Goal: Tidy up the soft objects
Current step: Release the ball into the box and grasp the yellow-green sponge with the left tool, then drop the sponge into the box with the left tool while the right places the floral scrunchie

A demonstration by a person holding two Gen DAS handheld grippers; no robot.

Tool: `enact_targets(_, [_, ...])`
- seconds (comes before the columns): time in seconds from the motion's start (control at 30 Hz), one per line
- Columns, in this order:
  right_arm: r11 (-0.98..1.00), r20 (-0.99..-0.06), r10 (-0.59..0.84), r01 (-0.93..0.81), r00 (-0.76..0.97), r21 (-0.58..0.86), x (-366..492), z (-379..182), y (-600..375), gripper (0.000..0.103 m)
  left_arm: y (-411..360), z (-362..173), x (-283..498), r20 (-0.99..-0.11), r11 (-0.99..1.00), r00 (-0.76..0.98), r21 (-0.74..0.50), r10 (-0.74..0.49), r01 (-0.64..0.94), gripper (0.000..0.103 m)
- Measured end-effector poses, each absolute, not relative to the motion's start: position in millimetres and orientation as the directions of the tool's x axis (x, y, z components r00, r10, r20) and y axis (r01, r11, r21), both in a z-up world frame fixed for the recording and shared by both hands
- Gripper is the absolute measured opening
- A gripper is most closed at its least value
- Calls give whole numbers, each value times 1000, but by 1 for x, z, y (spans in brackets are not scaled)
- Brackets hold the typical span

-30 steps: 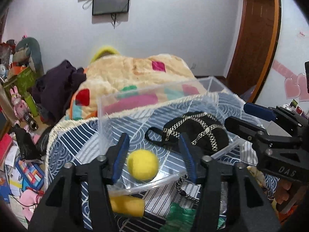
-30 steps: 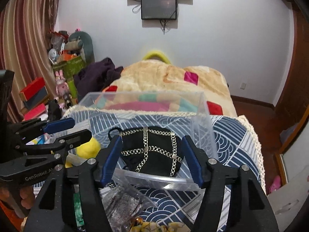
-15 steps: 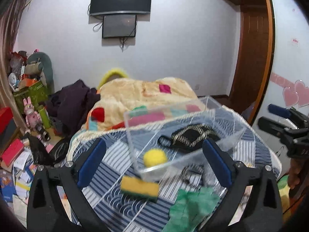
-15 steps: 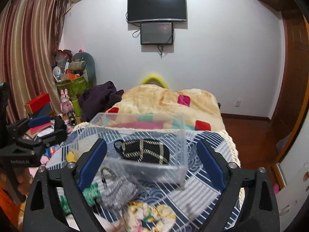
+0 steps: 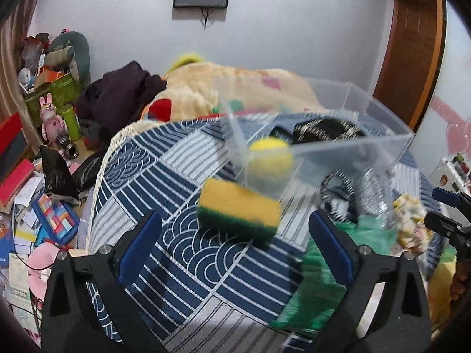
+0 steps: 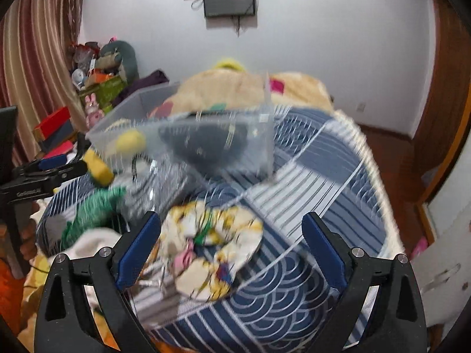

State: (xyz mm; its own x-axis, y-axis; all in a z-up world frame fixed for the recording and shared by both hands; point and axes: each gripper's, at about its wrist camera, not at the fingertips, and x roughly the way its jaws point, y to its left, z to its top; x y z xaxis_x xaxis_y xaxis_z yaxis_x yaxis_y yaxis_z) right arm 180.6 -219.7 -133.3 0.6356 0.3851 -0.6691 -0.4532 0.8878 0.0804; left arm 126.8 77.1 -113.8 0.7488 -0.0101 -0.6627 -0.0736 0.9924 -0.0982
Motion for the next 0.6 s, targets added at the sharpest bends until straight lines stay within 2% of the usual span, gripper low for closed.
enact_targets(0.17, [884, -706, 379, -460, 598, 84, 184, -150, -215, 95, 77, -123, 133, -662, 993, 749, -82, 6, -81, 99])
enact_targets(0.23, [878, -716, 375, -473, 589, 71, 183, -154, -212, 85, 77, -124, 136, -664, 994, 747, -82, 2, -76, 86])
enact_targets(0.33, [863, -705, 388, -502, 594, 52, 175, -151, -209, 65, 76, -126, 142, -674, 993, 737, -114, -46, -43, 74])
enact_targets(0.4, [855, -700, 405, -515, 588, 61, 173, -150, -209, 46, 75, -129, 145, -683, 993, 729, -112, -50, -37, 66])
enact_targets(0.57, [862, -668, 421, -500, 613, 84, 169, -145, -213, 15, 71, -126, 134, -663, 995, 747, -98, -43, -30, 63])
enact_targets(0.6, [867, -657, 421, -489, 626, 90, 168, -142, -216, 14, 69, -124, 130, -659, 995, 751, -93, -41, -28, 63])
